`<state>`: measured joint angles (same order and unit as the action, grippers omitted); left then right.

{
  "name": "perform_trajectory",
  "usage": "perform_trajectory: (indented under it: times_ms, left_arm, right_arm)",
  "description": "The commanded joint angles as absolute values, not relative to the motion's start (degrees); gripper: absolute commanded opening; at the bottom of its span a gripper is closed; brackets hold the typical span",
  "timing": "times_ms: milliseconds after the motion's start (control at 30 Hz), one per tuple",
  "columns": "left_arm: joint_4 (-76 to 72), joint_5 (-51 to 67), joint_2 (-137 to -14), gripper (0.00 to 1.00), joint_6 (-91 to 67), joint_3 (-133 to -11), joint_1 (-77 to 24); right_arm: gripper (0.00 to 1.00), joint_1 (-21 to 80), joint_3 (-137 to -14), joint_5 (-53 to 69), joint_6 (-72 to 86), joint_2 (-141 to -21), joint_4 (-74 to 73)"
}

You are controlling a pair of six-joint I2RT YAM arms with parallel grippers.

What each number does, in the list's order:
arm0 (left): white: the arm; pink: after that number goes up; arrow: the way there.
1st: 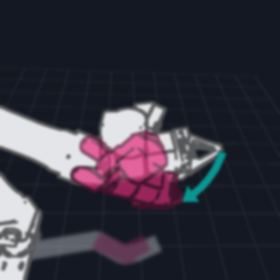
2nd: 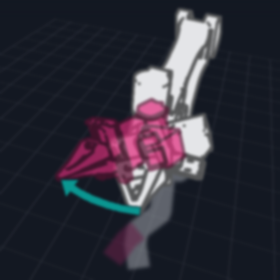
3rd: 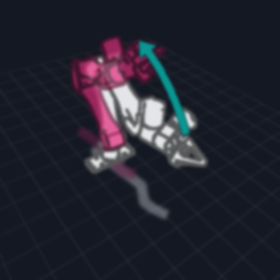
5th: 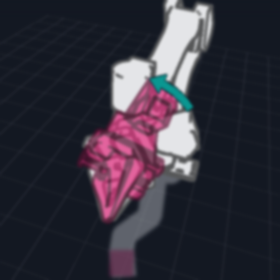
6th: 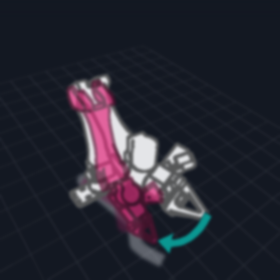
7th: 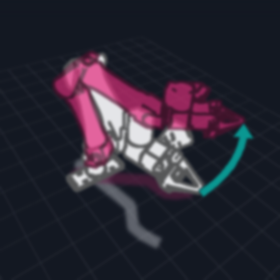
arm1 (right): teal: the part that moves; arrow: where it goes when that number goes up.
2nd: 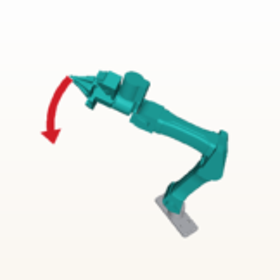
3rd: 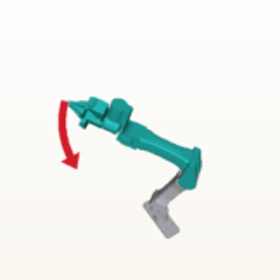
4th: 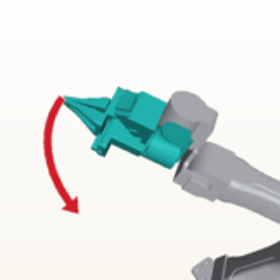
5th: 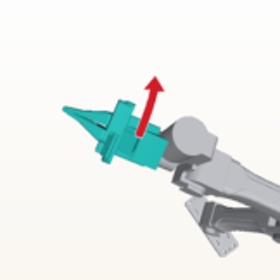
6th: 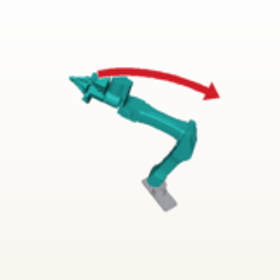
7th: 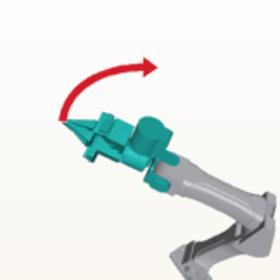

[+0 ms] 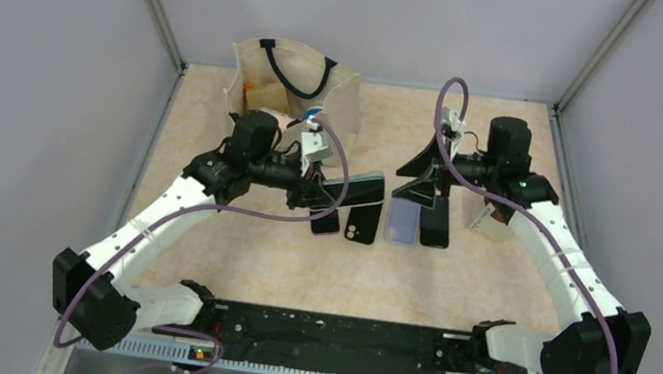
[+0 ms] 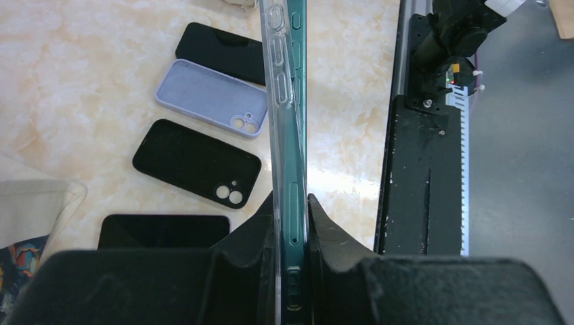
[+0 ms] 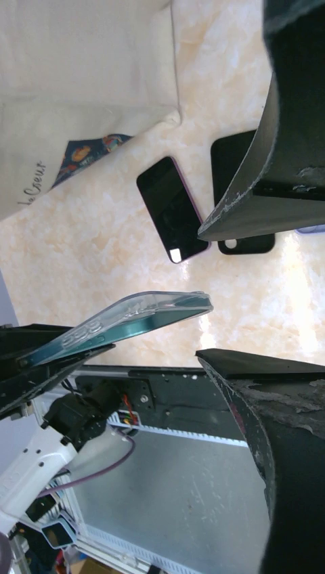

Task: Take the phone out of the phone case
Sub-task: Remove the phone case from the phone.

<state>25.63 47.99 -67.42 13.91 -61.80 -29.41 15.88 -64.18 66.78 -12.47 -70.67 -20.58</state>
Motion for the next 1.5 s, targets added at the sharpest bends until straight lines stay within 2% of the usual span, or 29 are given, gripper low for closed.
perform_trajectory:
  times_ms: [0,500,933,1467]
  left_arm:
    - [18.95,53.79,-67.29,0.0,11.34,-64.3,-29.25]
    - [18.12,54.96,-68.28,0.0,11.12,-63.09,-28.93]
    - [17.2,55.74,-68.29,0.0,10.28,-62.75,-28.83]
    - [17.1,57.7,-66.66,0.0,9.14,-63.09,-26.77]
  right_arm:
    - [0.57,15.64,-62.33,70.81,-14.35,-68.83,-17.3]
    - [0.47,15.7,-62.56,78.58,-8.79,-67.19,-12.42]
    - [0.45,18.06,-61.92,79.72,-7.73,-67.98,-11.87]
    - [0.48,18.19,-61.04,64.96,-13.46,-68.0,-18.95]
